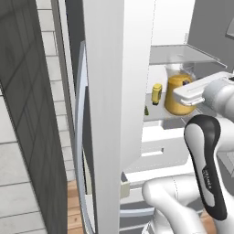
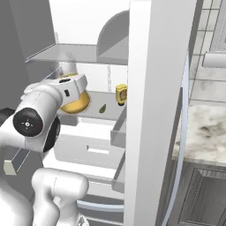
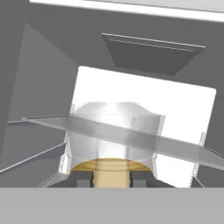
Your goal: Move the lemon wedge and mustard from the top shelf to the second highest shelf to make space. Then, place the pitcher from the counter on the cleared top shelf.
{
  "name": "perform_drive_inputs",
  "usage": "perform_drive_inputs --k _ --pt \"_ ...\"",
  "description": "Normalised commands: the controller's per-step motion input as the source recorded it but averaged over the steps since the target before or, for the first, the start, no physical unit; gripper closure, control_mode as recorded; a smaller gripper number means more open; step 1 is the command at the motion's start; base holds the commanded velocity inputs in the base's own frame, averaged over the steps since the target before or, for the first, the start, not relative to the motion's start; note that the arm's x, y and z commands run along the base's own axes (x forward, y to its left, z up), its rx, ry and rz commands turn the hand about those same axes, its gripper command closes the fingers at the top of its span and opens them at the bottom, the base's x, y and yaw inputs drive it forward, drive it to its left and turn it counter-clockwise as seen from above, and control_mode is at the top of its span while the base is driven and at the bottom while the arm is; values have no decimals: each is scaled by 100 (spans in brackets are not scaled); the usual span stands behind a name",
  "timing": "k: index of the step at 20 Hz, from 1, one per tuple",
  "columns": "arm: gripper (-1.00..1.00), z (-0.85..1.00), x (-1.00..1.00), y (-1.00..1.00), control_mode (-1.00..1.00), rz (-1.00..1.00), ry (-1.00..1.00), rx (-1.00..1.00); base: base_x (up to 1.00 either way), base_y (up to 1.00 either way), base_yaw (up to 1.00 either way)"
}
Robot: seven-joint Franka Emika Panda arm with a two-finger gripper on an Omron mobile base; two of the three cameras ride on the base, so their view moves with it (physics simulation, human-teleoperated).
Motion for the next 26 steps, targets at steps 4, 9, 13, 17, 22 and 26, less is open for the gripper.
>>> perform_drive_inputs --k 4,9,13,17,22,26 --pt "100 56 0 0 -100 0 -2 0 0 0 0" --pt "100 51 0 0 -100 0 -1 1 0 0 0" --pt "100 27 13 0 -100 0 -6 5 0 0 0" --pt "100 9 25 0 -100 0 -13 11 0 0 0" --pt "100 3 32 0 -100 -3 -20 12 0 0 0" --pt "100 16 29 4 -100 -6 -11 7 0 0 0"
